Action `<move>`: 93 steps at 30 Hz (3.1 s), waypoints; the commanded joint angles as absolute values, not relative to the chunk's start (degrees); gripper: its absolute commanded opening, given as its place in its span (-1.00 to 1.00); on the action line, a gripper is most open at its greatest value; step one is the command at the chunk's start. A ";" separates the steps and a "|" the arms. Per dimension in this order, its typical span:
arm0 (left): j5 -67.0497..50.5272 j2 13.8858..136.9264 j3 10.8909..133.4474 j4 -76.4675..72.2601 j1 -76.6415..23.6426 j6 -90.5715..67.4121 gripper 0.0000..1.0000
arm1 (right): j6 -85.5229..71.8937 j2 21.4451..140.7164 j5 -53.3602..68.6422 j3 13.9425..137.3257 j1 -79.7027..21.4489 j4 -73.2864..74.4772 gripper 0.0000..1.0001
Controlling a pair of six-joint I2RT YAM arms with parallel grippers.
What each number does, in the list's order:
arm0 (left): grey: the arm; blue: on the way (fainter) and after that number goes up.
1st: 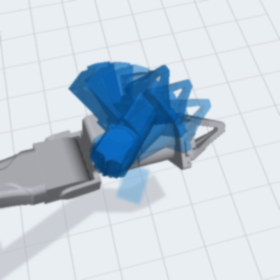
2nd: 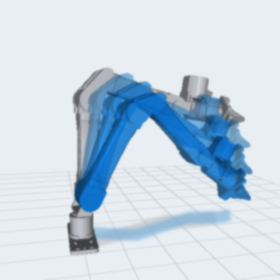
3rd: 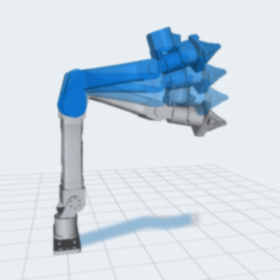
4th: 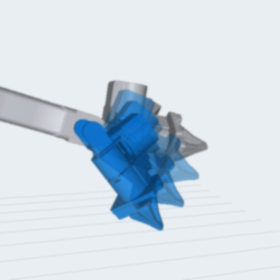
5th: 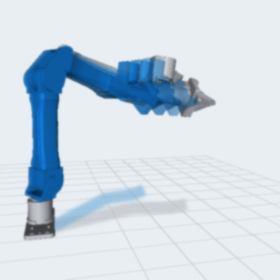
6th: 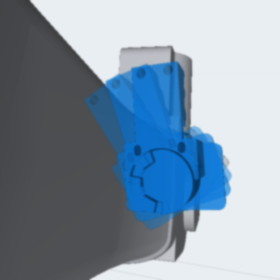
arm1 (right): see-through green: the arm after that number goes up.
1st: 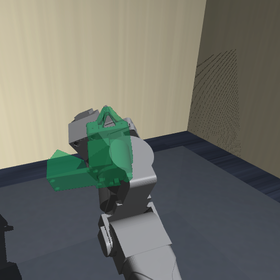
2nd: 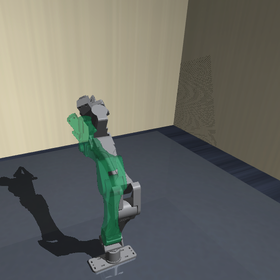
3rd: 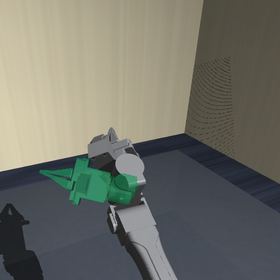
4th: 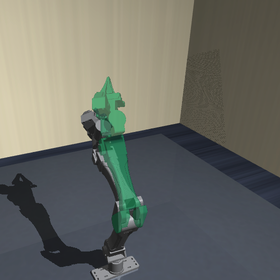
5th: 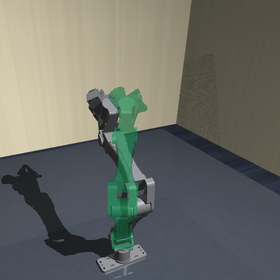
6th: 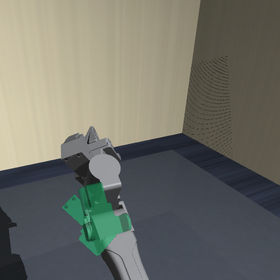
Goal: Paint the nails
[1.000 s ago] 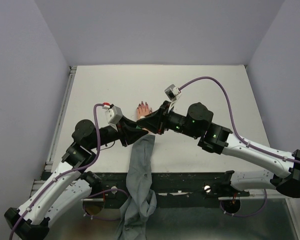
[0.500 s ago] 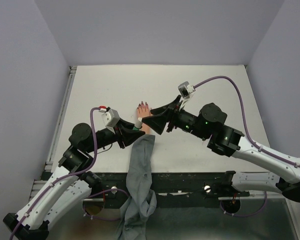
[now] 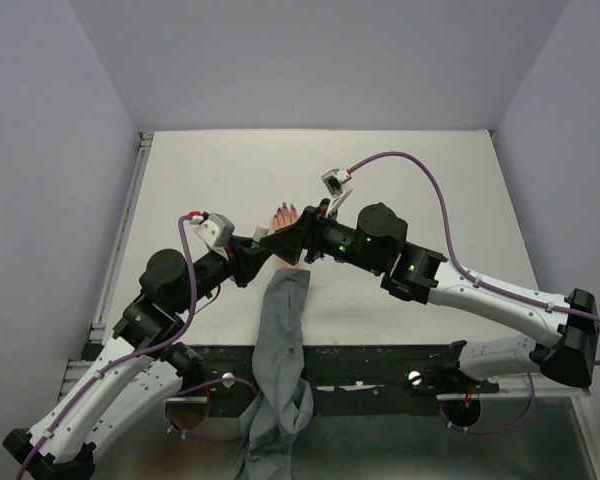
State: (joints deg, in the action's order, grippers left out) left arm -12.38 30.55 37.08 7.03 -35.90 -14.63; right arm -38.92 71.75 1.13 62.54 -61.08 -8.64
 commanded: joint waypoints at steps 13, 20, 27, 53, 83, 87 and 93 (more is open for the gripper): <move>-10.81 31.90 38.41 8.00 -37.70 -13.71 -1.00 | -42.63 76.90 5.01 66.00 -61.52 -13.97 0.11; -11.42 32.43 38.50 7.91 -38.32 -13.54 -1.00 | -42.72 77.96 5.36 66.44 -61.44 -14.41 0.09; -11.43 32.61 38.58 8.09 -38.76 -13.36 -1.00 | -42.63 79.19 4.48 67.59 -61.52 -13.18 0.08; -21.79 33.48 38.06 4.83 -39.02 -14.15 -1.00 | -38.41 73.83 -1.84 66.71 -61.52 -10.55 -0.99; -48.51 37.09 36.65 -6.41 -36.30 -20.74 -1.00 | -21.62 64.60 13.61 64.60 -61.52 -7.12 -0.99; -50.89 37.44 36.56 -7.91 -36.12 -21.80 -1.00 | -21.53 64.42 18.53 64.34 -61.52 -7.65 -0.99; -48.78 36.91 36.74 -6.50 -36.04 -20.74 -1.00 | -21.80 63.20 17.76 64.16 -61.52 -7.48 -0.99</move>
State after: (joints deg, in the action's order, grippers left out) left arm -47.09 37.56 36.99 -5.45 -36.38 -20.86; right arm -22.85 64.58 15.62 64.73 -61.43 -6.42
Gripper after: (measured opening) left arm 0.377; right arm 0.340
